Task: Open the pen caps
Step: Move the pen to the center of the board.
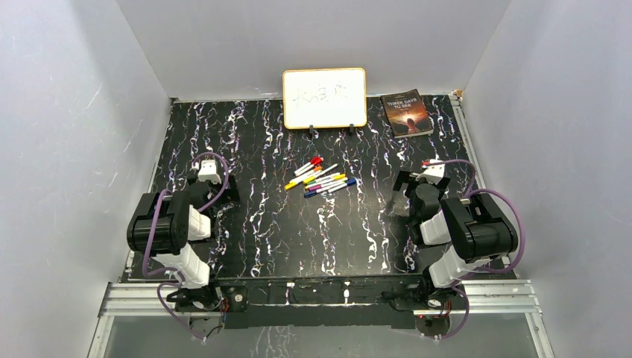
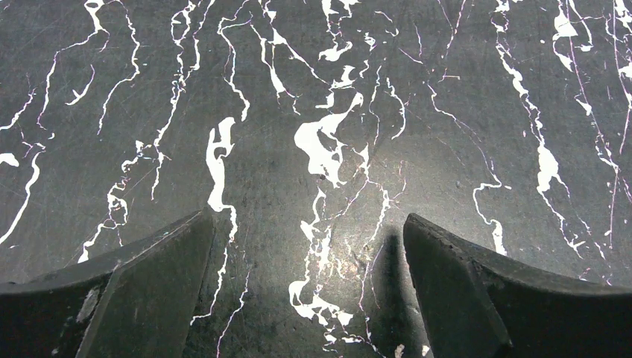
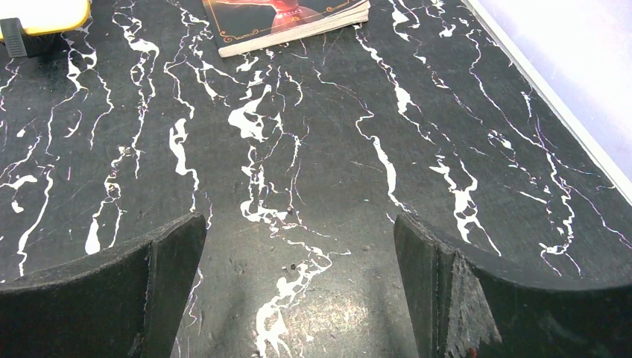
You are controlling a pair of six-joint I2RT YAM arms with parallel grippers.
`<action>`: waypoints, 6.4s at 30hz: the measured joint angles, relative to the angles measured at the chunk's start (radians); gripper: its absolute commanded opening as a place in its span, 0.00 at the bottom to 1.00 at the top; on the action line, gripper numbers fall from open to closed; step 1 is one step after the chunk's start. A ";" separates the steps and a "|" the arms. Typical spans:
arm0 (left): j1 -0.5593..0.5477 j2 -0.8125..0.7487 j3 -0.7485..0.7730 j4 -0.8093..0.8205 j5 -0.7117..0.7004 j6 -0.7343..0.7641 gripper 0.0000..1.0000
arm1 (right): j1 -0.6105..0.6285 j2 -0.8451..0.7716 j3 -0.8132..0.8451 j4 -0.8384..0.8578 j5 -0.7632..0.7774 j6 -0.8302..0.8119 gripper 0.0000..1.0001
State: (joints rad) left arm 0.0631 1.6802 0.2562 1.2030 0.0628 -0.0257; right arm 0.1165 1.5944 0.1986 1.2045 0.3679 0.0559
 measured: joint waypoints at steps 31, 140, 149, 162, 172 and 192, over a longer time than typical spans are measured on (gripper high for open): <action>0.000 0.000 -0.001 0.005 0.000 0.000 0.98 | 0.000 -0.002 -0.009 0.023 -0.014 -0.010 0.98; -0.111 -0.588 0.302 -1.258 0.688 -0.766 0.98 | -0.009 -0.604 0.282 -1.503 -1.116 0.570 0.98; -0.307 -0.497 0.331 -1.204 0.611 -0.758 0.98 | 0.007 -0.540 0.352 -1.509 -1.019 0.601 0.95; -0.360 -0.676 0.254 -1.250 0.521 -0.748 0.98 | 0.152 -0.457 0.481 -1.545 -0.816 0.627 0.57; -0.362 -0.762 0.217 -1.309 0.513 -0.742 0.98 | 0.355 -0.144 0.731 -1.592 -0.559 0.654 0.47; -0.362 -0.747 0.269 -1.407 0.490 -0.699 0.98 | 0.388 0.178 0.982 -1.731 -0.295 0.595 0.38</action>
State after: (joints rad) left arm -0.2985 0.9333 0.5255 -0.2035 0.5529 -0.7246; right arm 0.5041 1.7721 1.1801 -0.5262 0.0731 0.6514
